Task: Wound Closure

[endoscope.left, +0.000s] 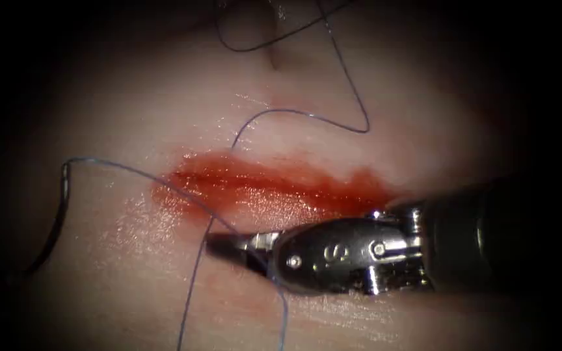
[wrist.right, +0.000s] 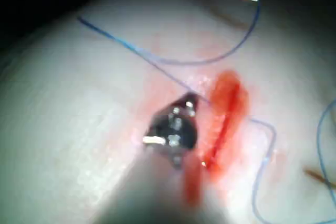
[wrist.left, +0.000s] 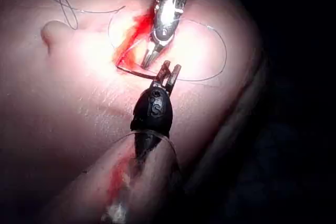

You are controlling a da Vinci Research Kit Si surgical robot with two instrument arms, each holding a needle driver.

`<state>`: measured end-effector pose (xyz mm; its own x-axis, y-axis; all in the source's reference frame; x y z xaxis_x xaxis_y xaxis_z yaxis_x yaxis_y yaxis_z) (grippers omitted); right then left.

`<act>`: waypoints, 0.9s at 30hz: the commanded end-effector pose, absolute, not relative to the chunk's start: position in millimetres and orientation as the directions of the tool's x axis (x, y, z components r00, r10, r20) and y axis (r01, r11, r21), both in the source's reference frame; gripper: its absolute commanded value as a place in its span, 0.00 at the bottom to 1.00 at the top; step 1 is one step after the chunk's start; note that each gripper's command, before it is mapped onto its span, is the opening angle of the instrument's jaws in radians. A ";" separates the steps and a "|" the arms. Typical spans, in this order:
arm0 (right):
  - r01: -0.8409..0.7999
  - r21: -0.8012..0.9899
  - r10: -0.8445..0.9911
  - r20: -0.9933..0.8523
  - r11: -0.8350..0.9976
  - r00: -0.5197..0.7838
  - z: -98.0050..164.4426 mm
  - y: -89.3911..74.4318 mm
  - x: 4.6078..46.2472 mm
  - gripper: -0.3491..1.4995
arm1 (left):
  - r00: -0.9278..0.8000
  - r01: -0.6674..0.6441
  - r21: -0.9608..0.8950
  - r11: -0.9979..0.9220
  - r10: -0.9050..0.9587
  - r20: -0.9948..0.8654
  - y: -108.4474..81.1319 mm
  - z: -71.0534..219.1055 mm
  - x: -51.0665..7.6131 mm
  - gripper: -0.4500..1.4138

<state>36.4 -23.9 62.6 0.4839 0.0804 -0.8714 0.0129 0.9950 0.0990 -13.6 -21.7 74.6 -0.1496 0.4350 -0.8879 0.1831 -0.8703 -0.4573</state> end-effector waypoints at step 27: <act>-0.045 0.058 0.073 -0.889 0.997 0.453 63.0 -25.2 37.7 0.76 | -0.149 0.184 -0.461 -0.868 0.439 -0.886 -22.6 75.1 -14.2 0.00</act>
<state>37.2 -24.6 62.6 0.4535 0.0746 -0.8881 -0.0515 0.9970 0.0575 -13.7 -21.8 74.6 -0.1499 0.4347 -0.8880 0.1821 -0.8707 -0.4569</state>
